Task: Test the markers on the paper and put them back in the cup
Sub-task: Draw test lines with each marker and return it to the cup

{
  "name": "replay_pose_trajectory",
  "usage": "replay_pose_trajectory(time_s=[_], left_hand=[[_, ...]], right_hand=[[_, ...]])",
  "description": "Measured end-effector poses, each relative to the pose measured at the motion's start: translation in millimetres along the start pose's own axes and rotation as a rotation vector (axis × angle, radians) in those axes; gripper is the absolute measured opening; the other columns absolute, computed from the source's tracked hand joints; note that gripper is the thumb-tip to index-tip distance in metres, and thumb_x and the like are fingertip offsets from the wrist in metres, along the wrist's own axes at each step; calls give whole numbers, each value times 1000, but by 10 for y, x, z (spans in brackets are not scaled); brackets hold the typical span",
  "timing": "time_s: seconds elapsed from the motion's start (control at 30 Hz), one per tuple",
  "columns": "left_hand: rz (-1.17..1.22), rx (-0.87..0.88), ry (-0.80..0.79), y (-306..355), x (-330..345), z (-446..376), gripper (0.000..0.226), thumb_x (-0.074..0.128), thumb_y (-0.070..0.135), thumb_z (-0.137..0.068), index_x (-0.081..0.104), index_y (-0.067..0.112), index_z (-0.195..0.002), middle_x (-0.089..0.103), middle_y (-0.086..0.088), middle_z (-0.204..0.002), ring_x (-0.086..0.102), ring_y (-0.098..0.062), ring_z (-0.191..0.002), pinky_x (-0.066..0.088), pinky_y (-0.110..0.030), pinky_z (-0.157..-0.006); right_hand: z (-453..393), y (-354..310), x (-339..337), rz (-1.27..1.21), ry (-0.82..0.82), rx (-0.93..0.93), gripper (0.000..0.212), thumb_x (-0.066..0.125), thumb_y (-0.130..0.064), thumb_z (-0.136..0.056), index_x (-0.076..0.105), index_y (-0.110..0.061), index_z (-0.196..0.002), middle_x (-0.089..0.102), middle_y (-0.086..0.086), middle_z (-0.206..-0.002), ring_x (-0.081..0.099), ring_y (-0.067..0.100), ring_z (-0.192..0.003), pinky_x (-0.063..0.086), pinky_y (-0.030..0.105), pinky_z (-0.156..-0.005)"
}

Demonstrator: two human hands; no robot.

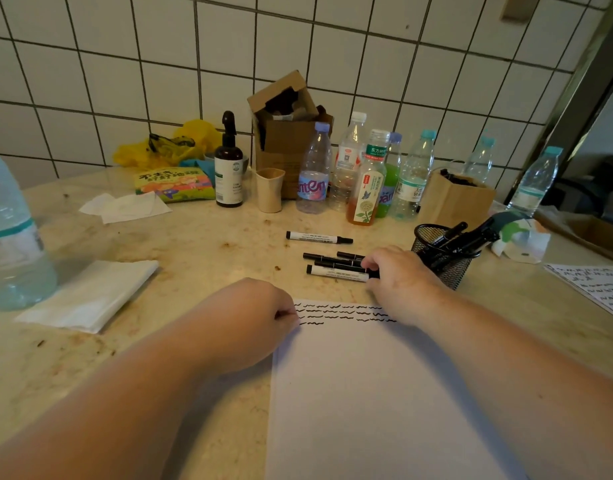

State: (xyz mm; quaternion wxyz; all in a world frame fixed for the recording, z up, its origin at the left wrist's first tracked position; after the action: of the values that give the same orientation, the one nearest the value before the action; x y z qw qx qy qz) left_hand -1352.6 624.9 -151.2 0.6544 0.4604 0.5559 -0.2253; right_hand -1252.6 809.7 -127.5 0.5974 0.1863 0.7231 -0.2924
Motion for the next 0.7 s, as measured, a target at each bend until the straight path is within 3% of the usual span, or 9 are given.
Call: replay_pose_trajectory(time_s=[0.23,0.37,0.47,0.53,0.63,0.7], left_hand=[[-11,35,20,20,-4,-5,24,49,37,-94,71,31,-102,70,16,-96,60,-5,-83,51,-25,-75],[15,29,15,12,-8,1,22,51,38,-94,71,34,-103,69,17,-95,60,-3,-83,51,-23,-75],[32,33,22,7,3,4,20,53,42,-92,70,35,-100,67,17,-89,58,0,-79,50,-20,-70],[31,31,33,8,10,6,19,54,43,-92,69,36,-99,66,17,-87,58,1,-78,49,-19,-68],[32,30,45,6,15,6,17,54,43,-91,68,36,-98,65,19,-85,58,1,-78,48,-18,-67],[40,34,50,1,13,10,15,56,43,-90,68,37,-97,64,20,-86,58,1,-79,47,-17,-67]], right_hand=[[-102,-17,136,201,-8,-9,29,59,-32,-98,65,-18,-123,53,5,-117,52,23,-109,48,35,-93],[-31,-66,30,150,11,-13,21,61,-30,-96,69,-17,-112,55,4,-113,56,21,-99,50,34,-86],[173,-81,-163,-194,-28,0,11,68,-34,-92,72,-24,-88,66,-2,-91,59,13,-74,45,28,-64],[366,-104,-220,-531,-114,28,17,74,-35,-87,74,-20,-80,69,-4,-68,58,12,-60,47,29,-60],[549,-123,-124,-880,-231,52,26,70,-24,-87,68,0,-78,51,-1,-48,47,15,-46,42,28,-49],[596,-99,23,-1072,-278,78,19,65,-15,-90,63,-1,-78,41,-1,-48,38,14,-43,35,27,-43]])
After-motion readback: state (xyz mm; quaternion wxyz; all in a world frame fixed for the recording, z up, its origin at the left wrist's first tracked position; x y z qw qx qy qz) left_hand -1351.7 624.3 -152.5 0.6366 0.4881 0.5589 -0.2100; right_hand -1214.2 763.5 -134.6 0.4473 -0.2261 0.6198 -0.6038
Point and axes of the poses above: each hand's wrist, its own z-axis away from the middle knuckle, its own x-axis out of the palm, y = z × x, the point moved 6 cm from there along -z, towards the middle knuckle
